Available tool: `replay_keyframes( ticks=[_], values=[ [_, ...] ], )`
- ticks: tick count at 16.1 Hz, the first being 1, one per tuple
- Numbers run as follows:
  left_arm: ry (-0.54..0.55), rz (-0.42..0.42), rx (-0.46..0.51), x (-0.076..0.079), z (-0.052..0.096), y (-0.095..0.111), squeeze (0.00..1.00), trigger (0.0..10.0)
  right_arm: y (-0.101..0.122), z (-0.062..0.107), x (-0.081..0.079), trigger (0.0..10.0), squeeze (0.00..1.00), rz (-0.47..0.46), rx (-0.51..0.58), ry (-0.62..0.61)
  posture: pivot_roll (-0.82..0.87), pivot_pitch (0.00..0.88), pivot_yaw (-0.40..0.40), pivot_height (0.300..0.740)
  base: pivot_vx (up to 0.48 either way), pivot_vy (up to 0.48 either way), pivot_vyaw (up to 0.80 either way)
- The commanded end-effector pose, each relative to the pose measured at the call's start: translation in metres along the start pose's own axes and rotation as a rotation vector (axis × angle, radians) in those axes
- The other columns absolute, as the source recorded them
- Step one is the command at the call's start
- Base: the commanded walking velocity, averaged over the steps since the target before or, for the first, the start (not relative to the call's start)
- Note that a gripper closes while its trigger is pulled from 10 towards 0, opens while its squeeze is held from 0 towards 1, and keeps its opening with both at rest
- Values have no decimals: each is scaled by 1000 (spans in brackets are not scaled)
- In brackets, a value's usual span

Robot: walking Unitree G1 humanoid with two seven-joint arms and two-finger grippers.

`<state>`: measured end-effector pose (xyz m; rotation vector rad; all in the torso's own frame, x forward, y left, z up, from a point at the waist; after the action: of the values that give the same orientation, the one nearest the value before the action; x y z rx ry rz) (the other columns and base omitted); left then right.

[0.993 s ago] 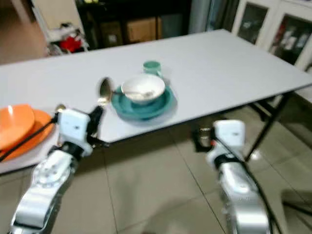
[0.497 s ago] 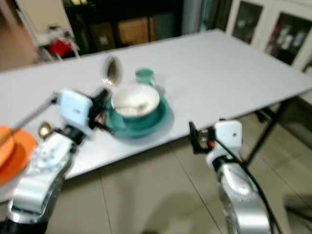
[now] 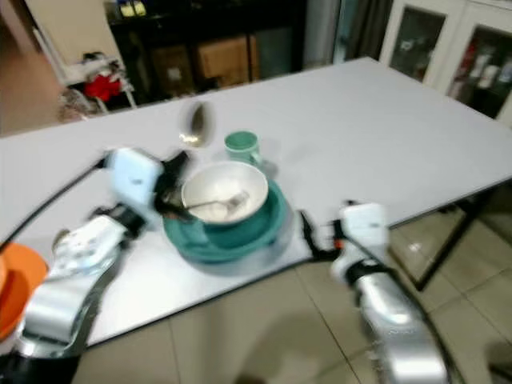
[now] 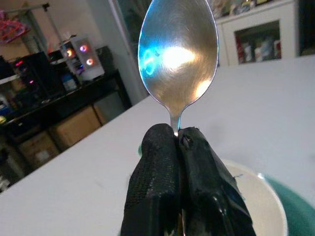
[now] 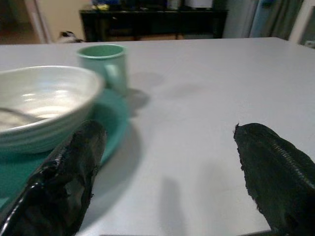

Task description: Setting the table

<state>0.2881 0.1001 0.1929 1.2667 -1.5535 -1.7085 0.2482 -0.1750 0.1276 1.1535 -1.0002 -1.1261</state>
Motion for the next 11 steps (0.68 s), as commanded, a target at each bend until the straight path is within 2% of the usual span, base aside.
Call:
replay_keyframes(
  ticks=[1,4,8,11],
  values=[
    [2,4,-18,-10,1,1,0,10000,8,-2,-10,10000,0,-17,29,46,-23,0,86,740,0,0,0],
    [-112,-12,-72,-9,-14,5,0,10000,10,-1,-9,10000,0,17,13,93,-26,0,91,740,0,0,0],
    [-296,-19,-266,-16,-35,3,0,10000,20,5,-7,10000,0,67,-3,197,-39,0,109,740,0,0,0],
    [-328,-41,-370,-23,-43,3,0,10000,21,10,-6,10000,0,123,-33,269,-45,0,109,740,0,0,0]
  ],
)
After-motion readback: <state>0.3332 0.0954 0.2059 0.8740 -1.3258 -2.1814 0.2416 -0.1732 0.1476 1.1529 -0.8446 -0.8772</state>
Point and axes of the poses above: a point about 5 cm out from each wrist's last joint towards the gripper, its own z axis pointing back from the gripper into the wrist, its own y axis along the axis of the wrist's last joint, x = y × z, the point moved 2 cm from there along -z, pointing out of the wrist towards the gripper, and after that the axes turned 3 degrees about -z, right-handed, at the moved point
